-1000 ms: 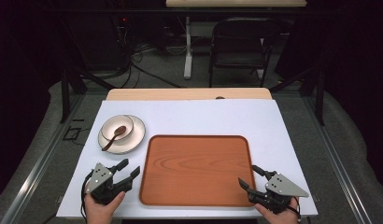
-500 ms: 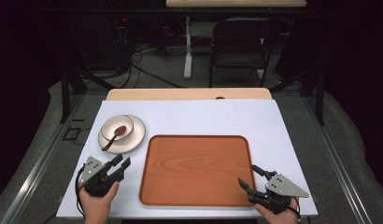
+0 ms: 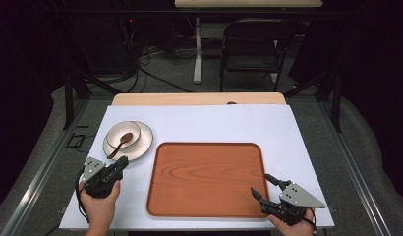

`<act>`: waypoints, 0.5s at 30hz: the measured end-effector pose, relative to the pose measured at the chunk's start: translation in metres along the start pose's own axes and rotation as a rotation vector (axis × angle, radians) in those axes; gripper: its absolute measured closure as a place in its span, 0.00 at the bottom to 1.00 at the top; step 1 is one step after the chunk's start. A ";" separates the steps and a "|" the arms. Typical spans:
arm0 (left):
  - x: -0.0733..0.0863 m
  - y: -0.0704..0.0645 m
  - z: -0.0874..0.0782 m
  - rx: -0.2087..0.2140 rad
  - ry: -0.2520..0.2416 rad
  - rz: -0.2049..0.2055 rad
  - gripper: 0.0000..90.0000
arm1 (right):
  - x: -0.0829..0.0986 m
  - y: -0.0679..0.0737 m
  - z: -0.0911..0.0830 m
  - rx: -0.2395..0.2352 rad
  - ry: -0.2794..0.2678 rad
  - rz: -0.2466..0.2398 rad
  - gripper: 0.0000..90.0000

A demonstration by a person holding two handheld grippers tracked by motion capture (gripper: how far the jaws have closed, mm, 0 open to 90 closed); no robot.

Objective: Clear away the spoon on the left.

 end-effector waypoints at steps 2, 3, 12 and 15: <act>-0.001 0.003 0.002 -0.011 0.004 -0.008 0.98 | 0.000 0.000 0.000 0.000 0.000 -0.001 0.38; -0.002 0.007 0.003 -0.021 0.009 -0.021 1.00 | 0.000 0.000 0.000 0.001 0.000 0.000 0.38; -0.006 0.017 0.012 -0.055 0.027 -0.040 1.00 | 0.000 -0.001 0.000 -0.001 0.004 -0.003 0.38; -0.006 0.019 0.014 -0.064 0.031 -0.042 1.00 | 0.000 0.000 0.000 -0.001 0.004 -0.005 0.38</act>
Point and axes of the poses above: each handheld gripper's, and its own axes: z roughly forward along the jaws, x roughly out of its underside, y roughly to its left, the point moved 6 cm from there along z, roughly forward along the jaws, and after that the axes turned 15 degrees about y, right-handed, at the moved point
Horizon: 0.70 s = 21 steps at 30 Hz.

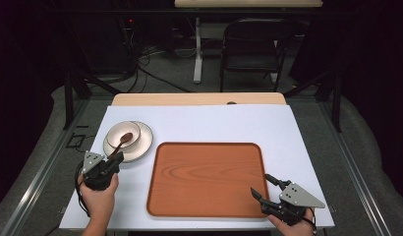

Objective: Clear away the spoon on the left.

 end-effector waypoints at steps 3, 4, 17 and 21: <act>0.000 0.004 0.002 -0.020 0.007 0.000 1.00 | 0.000 0.000 0.000 0.001 -0.001 0.001 0.38; 0.000 0.004 0.002 -0.020 0.007 0.000 1.00 | 0.000 0.000 0.000 0.001 -0.001 0.001 0.38; -0.005 0.035 0.004 -0.102 0.012 -0.004 0.98 | 0.001 0.000 0.001 -0.001 0.008 0.004 0.38; -0.006 0.041 0.005 -0.119 0.013 -0.015 0.98 | 0.001 0.000 0.002 -0.001 0.009 0.002 0.38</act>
Point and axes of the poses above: each handheld gripper's, and its own axes: z roughly forward along the jaws, x roughly out of its underside, y roughly to its left, the point moved 6 cm from there along z, roughly forward along the jaws, and after that the axes turned 15 degrees about y, right-handed, at the moved point
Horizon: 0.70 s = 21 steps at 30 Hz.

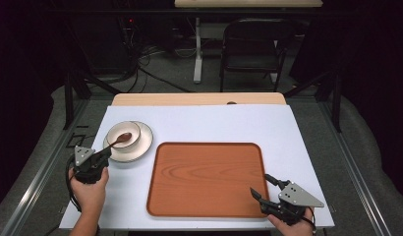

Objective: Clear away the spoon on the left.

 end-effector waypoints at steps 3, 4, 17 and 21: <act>-0.001 0.007 0.004 -0.019 0.008 -0.003 0.98 | 0.000 0.000 0.000 0.001 0.001 0.001 0.38; -0.001 0.007 0.004 -0.019 0.008 -0.003 0.98 | 0.000 0.000 0.000 0.001 0.001 0.001 0.38; -0.010 0.032 0.016 -0.063 0.018 -0.030 0.97 | 0.001 -0.001 0.001 0.002 0.007 0.011 0.38; -0.012 0.040 0.020 -0.064 0.015 -0.054 0.97 | 0.001 -0.001 0.001 -0.001 0.007 0.012 0.38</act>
Point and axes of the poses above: each handheld gripper's, and its own axes: z roughly forward along the jaws, x roughly out of its underside, y roughly to its left, the point moved 6 cm from there along z, roughly forward along the jaws, and after that the axes turned 15 degrees about y, right-handed, at the moved point
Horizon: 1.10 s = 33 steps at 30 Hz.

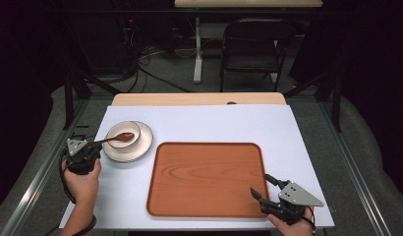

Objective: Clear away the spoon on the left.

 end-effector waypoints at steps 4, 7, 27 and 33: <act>-0.002 0.002 0.002 -0.008 0.007 0.004 0.97 | 0.000 0.000 0.000 0.000 0.000 0.002 0.38; -0.005 0.005 0.004 -0.033 0.011 0.004 0.97 | 0.000 0.000 0.000 0.000 -0.002 0.003 0.38; -0.013 0.024 -0.002 0.018 -0.053 -0.185 0.84 | 0.000 0.000 -0.001 -0.003 -0.003 -0.001 0.38; -0.011 0.027 -0.005 0.060 -0.094 -0.251 0.65 | 0.000 0.000 -0.001 -0.002 -0.003 -0.004 0.38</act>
Point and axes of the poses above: each handheld gripper's, and its own axes: z roughly forward along the jaws, x roughly out of its underside, y roughly to its left, the point moved 6 cm from there along z, roughly forward along the jaws, and after that the axes turned 15 degrees about y, right-handed, at the moved point
